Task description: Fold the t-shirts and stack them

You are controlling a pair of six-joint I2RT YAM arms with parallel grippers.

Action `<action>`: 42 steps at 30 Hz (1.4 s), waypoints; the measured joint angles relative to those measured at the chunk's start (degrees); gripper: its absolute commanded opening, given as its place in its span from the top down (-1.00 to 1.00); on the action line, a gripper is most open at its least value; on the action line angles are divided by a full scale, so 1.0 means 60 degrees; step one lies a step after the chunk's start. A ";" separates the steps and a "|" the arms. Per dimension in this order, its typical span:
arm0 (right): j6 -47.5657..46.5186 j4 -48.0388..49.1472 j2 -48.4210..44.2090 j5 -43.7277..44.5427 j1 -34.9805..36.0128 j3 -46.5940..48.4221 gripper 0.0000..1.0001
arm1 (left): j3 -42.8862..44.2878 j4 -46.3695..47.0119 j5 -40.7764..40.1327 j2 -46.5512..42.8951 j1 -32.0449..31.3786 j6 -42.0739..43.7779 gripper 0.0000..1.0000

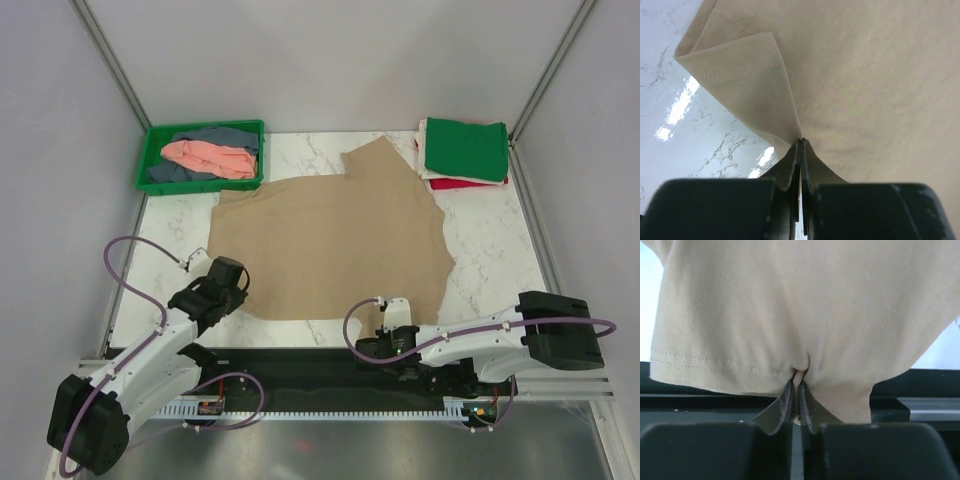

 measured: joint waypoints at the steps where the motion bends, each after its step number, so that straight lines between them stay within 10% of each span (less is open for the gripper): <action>1: 0.0026 0.0036 -0.0033 0.0018 0.0000 -0.0069 0.98 | 0.0000 0.0004 0.0000 -0.0004 0.0000 0.0000 0.96; 13: -0.0288 -0.1494 -0.0681 0.1009 -0.0350 0.1679 1.00 | 0.0069 -0.0091 0.0226 -0.0131 0.0000 0.0328 0.96; 32: -0.6870 0.0550 -0.0736 0.1949 -0.6382 0.3690 1.00 | 0.3005 -0.0561 0.0262 0.2783 0.0761 0.2033 0.96; 42: -0.8980 0.1912 0.0725 0.1140 -0.7624 0.4830 1.00 | 0.4193 -0.0499 0.0492 0.4135 0.1770 0.2973 0.96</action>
